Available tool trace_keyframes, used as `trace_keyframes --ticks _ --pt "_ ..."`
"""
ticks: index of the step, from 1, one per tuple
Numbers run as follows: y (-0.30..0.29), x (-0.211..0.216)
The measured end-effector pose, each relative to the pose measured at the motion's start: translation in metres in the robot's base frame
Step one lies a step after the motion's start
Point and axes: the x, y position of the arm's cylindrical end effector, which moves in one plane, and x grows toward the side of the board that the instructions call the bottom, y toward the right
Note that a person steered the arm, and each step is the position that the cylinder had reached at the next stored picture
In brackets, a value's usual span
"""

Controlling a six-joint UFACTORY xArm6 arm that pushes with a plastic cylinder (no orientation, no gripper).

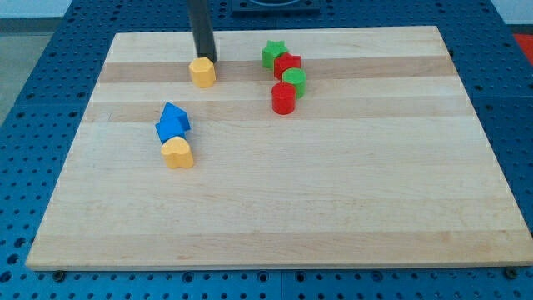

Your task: Move the yellow hexagon to the top of the blue triangle

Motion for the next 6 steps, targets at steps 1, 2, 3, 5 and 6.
trace_keyframes --ticks 1,2,3,5,6 --pt "0.001 0.026" --pt "0.007 0.032" --pt "0.023 0.009" --pt "0.057 0.043" --pt "0.048 0.055"
